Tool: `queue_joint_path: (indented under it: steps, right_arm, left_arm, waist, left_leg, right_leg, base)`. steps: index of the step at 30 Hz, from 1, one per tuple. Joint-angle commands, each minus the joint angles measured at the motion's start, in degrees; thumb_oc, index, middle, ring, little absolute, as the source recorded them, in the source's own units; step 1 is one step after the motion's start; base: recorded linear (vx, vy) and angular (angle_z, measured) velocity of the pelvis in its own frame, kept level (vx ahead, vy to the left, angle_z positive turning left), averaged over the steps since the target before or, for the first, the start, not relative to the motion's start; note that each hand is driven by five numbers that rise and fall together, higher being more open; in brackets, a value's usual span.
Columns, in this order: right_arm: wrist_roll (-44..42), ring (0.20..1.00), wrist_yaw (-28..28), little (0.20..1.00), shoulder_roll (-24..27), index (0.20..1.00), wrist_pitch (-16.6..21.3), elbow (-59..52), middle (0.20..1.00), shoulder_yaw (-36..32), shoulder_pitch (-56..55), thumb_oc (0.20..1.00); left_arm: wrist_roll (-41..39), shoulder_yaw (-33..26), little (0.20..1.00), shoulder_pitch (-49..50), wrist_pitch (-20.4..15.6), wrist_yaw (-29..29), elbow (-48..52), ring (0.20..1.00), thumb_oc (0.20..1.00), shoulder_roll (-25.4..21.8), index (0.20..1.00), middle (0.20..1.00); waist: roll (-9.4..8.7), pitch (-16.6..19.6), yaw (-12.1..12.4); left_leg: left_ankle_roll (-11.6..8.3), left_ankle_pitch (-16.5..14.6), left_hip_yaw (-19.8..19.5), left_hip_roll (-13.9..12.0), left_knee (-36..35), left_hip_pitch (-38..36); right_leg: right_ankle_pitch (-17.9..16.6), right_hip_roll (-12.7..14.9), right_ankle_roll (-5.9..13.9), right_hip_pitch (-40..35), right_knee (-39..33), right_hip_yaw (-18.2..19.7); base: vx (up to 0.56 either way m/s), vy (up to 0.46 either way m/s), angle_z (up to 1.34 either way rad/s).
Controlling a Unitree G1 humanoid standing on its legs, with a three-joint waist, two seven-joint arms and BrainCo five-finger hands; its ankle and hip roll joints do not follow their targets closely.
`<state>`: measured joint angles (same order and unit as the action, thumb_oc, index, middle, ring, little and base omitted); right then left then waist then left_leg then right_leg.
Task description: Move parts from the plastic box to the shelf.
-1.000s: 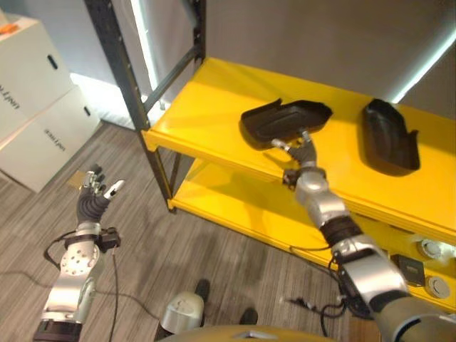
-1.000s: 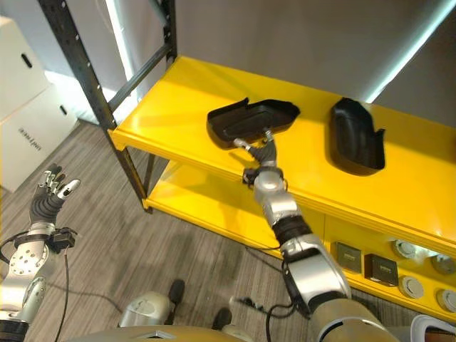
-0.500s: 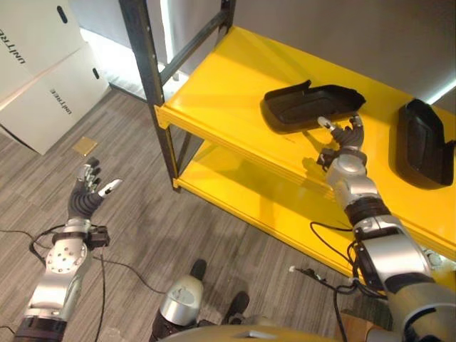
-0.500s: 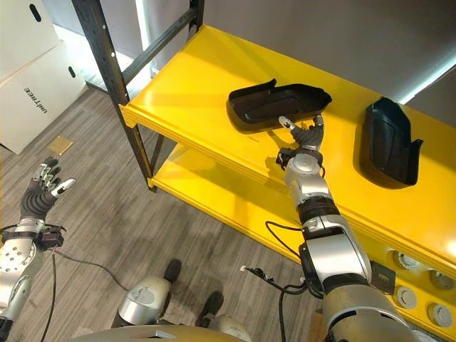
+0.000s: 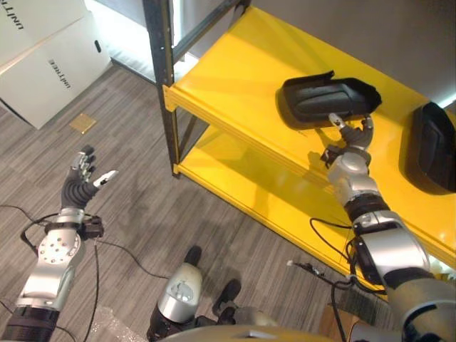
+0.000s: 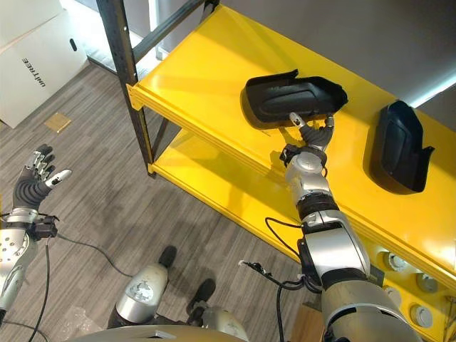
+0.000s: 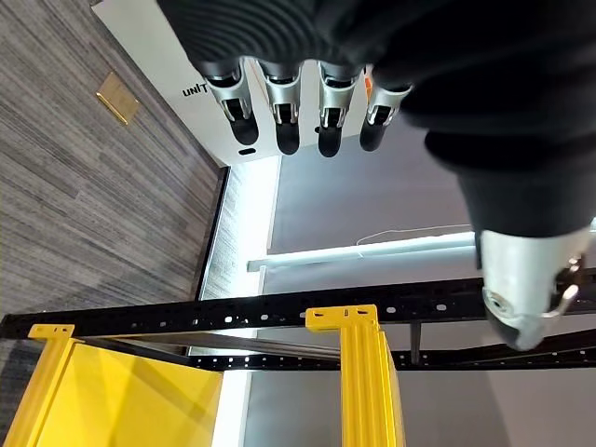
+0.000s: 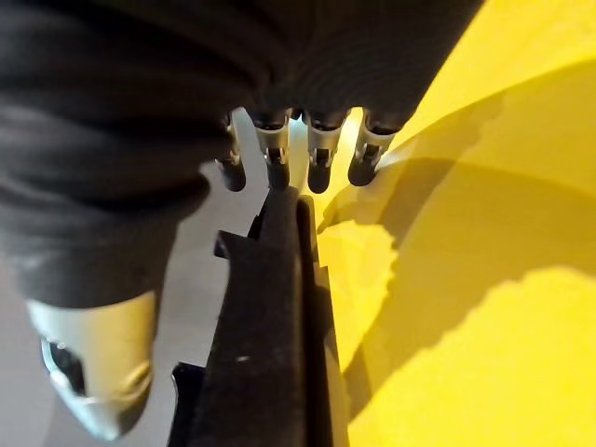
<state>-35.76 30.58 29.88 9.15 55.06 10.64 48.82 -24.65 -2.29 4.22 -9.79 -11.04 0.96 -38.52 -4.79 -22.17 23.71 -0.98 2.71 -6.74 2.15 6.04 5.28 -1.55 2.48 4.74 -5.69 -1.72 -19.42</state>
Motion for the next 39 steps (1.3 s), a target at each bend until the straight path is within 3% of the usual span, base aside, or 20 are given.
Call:
queue_joint_path:
  steps: [1, 10, 16, 27, 33, 38, 39]
  right_arm:
    - [-1.35, 1.000, -0.23, 1.000, -1.98, 1.000, 3.72, -0.46, 1.000, 4.97, 5.66, 1.000]
    - [-0.34, 1.000, 1.27, 1.000, -3.15, 1.000, 5.90, 1.88, 1.000, 7.06, 10.36, 1.000]
    - [1.05, 1.000, 3.25, 1.000, -2.74, 1.000, 9.29, -1.08, 1.000, 10.26, 15.55, 1.000]
    - [4.47, 1.000, 4.23, 1.000, -1.53, 1.000, 7.89, -4.94, 1.000, 11.40, 15.54, 1.000]
    - [4.67, 1.000, 3.40, 1.000, -0.05, 1.000, 9.32, -10.85, 1.000, 9.17, 9.70, 1.000]
    - [6.64, 1.000, 0.28, 1.000, -1.10, 1.000, 0.01, -34.11, 1.000, 7.37, -11.33, 1.000]
    - [11.04, 1.000, -1.43, 1.000, -2.29, 1.000, -0.95, -41.17, 1.000, 7.47, -22.47, 1.000]
  left_arm:
    - [-0.30, -1.49, 1.000, 0.73, -4.77, -1.66, 0.08, 1.000, 1.000, -4.20, 1.000, 1.000]
    - [0.03, -1.63, 1.000, -0.91, -5.72, -3.62, -2.39, 1.000, 1.000, -5.97, 1.000, 1.000]
    - [-0.80, -0.78, 1.000, -2.18, -7.55, -4.48, -3.16, 1.000, 1.000, -6.90, 1.000, 1.000]
    - [0.39, -0.33, 1.000, -0.55, -9.44, -3.42, -2.31, 1.000, 1.000, -4.38, 1.000, 1.000]
    - [-0.80, -0.74, 1.000, 1.47, -9.66, -1.24, 0.10, 1.000, 1.000, -3.17, 1.000, 1.000]
    - [-1.36, -1.94, 1.000, 5.33, -7.79, 0.56, 5.64, 1.000, 1.000, 0.49, 1.000, 1.000]
    - [-1.08, -1.89, 1.000, 6.71, -7.07, -0.27, 7.50, 1.000, 1.000, 2.71, 1.000, 1.000]
  waist:
    - [0.56, 2.97, 1.00]
    - [0.62, 1.32, 2.75]
    - [0.37, -0.03, 3.13]
    - [0.15, -0.27, 2.28]
    - [-0.06, 0.85, 0.18]
    - [-0.47, 4.10, -5.55]
    - [-0.35, 5.19, -7.68]
  left_leg:
    - [3.12, -1.12, 0.75, 1.43, 0.08, 2.30]
    - [3.20, -1.03, 0.66, 1.85, 1.66, 4.53]
    - [3.15, -0.86, 0.52, 2.22, 1.68, 5.93]
    - [3.29, -1.42, 0.83, 2.50, 2.20, 5.50]
    - [3.27, -1.70, 2.01, 2.10, 1.49, 4.15]
    - [3.34, -1.62, 4.11, 1.37, -0.36, 1.70]
    - [3.53, -1.47, 4.79, 1.12, -0.90, 0.81]
  right_leg:
    - [-2.09, 0.36, 2.63, 3.04, 5.11, 2.94]
    - [-2.11, 0.93, 3.29, 3.92, 6.29, 1.44]
    - [-2.35, 1.28, 3.87, 5.06, 6.39, 0.87]
    - [-2.54, 1.52, 3.71, 5.42, 6.45, 1.93]
    - [-3.09, 1.58, 3.79, 5.00, 5.49, 3.44]
    - [-3.87, 1.24, 4.04, 5.14, 4.32, 7.44]
    - [-4.24, 1.15, 4.12, 5.30, 4.14, 8.99]
  base:
    - [-0.01, 0.035, 0.06]
    - [-0.01, 0.001, 0.08]
    - [-0.06, -0.007, 0.10]
    - [-0.02, 0.007, 0.02]
    - [-0.04, 0.019, -0.13]
    - [-0.04, 0.062, -0.21]
    - [-0.05, 0.102, -0.34]
